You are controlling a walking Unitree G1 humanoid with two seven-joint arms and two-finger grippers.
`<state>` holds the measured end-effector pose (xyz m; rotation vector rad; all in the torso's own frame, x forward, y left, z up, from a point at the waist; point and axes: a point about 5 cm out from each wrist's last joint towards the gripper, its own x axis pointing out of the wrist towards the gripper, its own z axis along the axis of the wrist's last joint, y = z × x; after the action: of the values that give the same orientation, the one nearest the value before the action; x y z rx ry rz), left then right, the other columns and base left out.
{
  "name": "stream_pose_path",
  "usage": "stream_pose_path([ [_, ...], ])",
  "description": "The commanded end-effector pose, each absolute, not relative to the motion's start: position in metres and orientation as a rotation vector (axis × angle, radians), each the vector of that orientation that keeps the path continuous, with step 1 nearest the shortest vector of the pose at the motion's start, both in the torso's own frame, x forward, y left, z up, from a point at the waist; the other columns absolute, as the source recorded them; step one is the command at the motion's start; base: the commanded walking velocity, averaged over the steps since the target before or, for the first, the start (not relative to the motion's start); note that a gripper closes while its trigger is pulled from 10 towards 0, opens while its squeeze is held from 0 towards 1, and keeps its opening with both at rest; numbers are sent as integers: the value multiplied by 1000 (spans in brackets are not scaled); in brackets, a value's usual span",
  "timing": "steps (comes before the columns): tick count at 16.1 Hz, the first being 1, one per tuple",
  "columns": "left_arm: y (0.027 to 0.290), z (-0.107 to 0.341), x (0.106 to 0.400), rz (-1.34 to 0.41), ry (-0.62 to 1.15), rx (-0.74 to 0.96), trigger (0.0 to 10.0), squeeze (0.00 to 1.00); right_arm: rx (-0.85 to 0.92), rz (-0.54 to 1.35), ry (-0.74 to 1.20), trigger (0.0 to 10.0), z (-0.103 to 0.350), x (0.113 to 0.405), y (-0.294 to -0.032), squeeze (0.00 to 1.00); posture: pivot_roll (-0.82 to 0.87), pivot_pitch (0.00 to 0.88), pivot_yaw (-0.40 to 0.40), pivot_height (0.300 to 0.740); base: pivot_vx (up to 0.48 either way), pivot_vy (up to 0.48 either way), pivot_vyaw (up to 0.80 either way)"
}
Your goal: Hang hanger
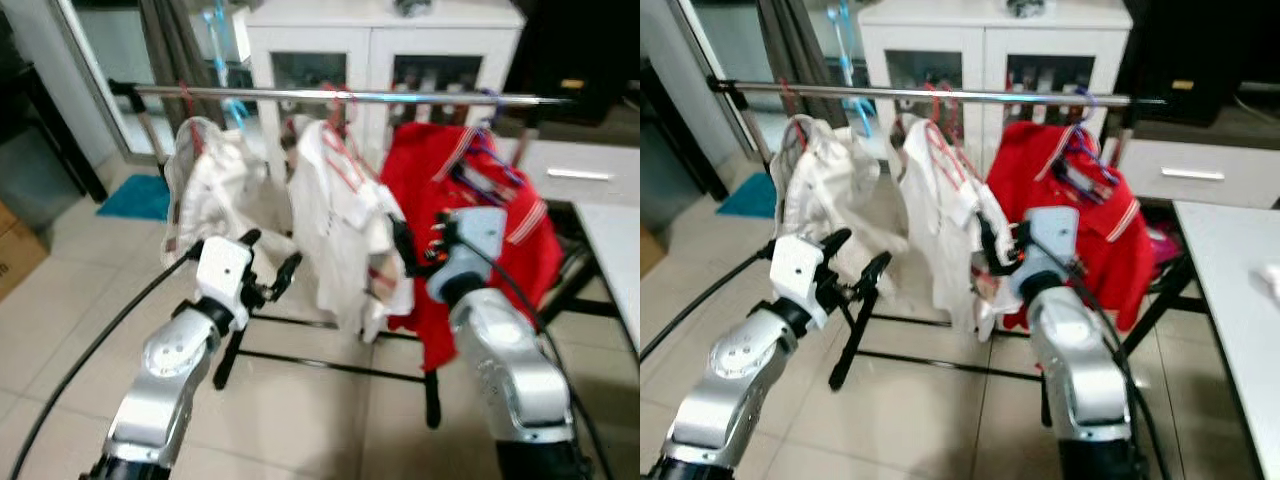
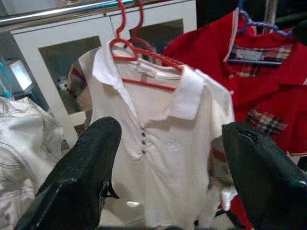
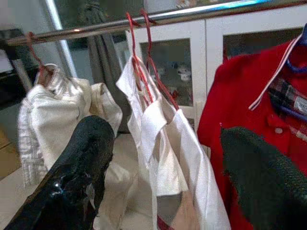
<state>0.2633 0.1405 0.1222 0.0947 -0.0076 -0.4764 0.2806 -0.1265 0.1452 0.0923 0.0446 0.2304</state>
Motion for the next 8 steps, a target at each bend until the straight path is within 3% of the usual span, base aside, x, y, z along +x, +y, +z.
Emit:
stream_pose_path([
  [1, 140, 121, 261, -479, 3, 85, 10000, 0, 55, 231, 43, 10000, 145, 278, -129, 0, -74, 0, 77, 740, 0, 0, 0],
  [3, 143, 115, 258, -464, 46, 67, 10000, 0, 22, 221, 117, 10000, 137, 279, -131, 0, -81, 0, 70, 740, 0, 0, 0],
  [6, 144, 115, 257, -427, 42, 47, 10000, 0, 58, 262, 62, 10000, 142, 280, -124, 0, -62, 0, 72, 740, 0, 0, 0],
  [8, 147, 123, 265, -401, 7, 55, 10000, 0, 68, 283, 36, 10000, 148, 286, -117, 0, -56, 0, 71, 740, 375, 0, -800],
])
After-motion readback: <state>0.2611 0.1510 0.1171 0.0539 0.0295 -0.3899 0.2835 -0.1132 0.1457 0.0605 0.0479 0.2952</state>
